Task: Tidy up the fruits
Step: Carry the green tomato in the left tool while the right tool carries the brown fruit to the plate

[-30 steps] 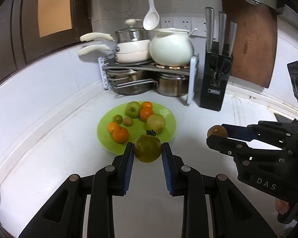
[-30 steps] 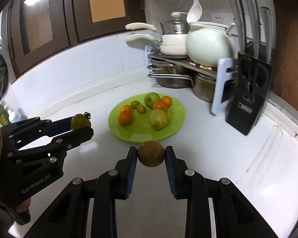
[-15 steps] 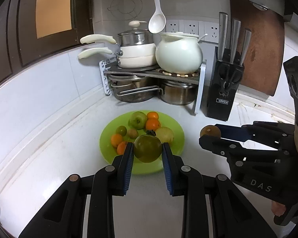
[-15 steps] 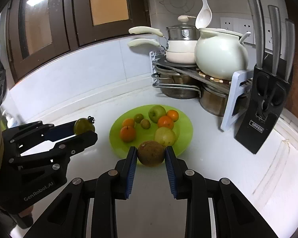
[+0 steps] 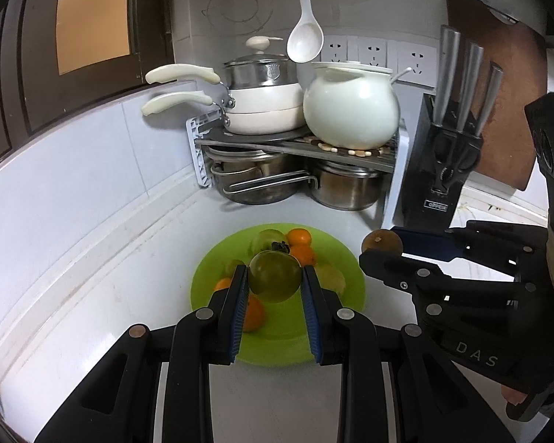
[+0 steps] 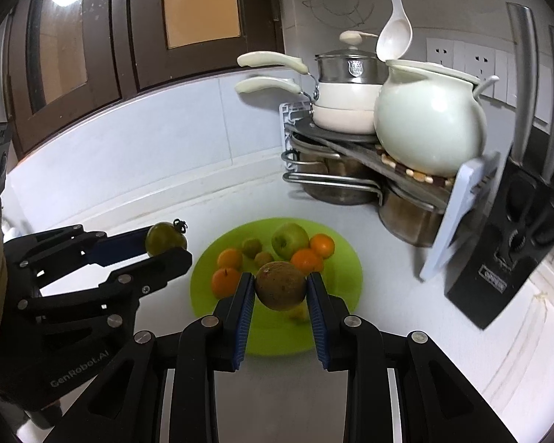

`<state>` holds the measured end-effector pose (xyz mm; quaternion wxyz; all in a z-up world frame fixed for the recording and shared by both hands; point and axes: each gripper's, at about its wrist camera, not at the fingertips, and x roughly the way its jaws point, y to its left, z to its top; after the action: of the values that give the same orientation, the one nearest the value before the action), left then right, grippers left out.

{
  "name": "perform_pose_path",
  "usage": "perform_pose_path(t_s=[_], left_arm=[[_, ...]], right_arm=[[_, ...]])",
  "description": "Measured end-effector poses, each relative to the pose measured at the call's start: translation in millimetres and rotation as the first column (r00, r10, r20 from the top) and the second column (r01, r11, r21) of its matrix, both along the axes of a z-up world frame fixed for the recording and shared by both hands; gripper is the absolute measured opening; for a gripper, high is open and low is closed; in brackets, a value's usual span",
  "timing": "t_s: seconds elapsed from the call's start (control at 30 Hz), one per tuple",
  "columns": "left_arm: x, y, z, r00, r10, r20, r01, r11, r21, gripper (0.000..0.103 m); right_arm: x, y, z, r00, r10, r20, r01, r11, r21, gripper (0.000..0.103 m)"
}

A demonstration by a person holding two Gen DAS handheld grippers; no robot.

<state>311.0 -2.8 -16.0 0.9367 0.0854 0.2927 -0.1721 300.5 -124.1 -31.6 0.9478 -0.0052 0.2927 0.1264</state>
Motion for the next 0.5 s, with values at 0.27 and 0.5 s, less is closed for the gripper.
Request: perform_pose_path(t_s=[0.27,0.5], left_arm=[[30,8,-8,0.999,0.02,-0.045,-0.021,0.999,-0.024,0.029],[58,14,-28,0.993,0.04,-0.107,-0.041,0.999,-0.013,0.029]], right_arm=[[26,10,-2,1.0,0.012,0.006,-0.012,1.0,-0.017,0.03],[51,17,-13,0.999,0.022,-0.032,-0.023,0.999,-0.046,0.03]])
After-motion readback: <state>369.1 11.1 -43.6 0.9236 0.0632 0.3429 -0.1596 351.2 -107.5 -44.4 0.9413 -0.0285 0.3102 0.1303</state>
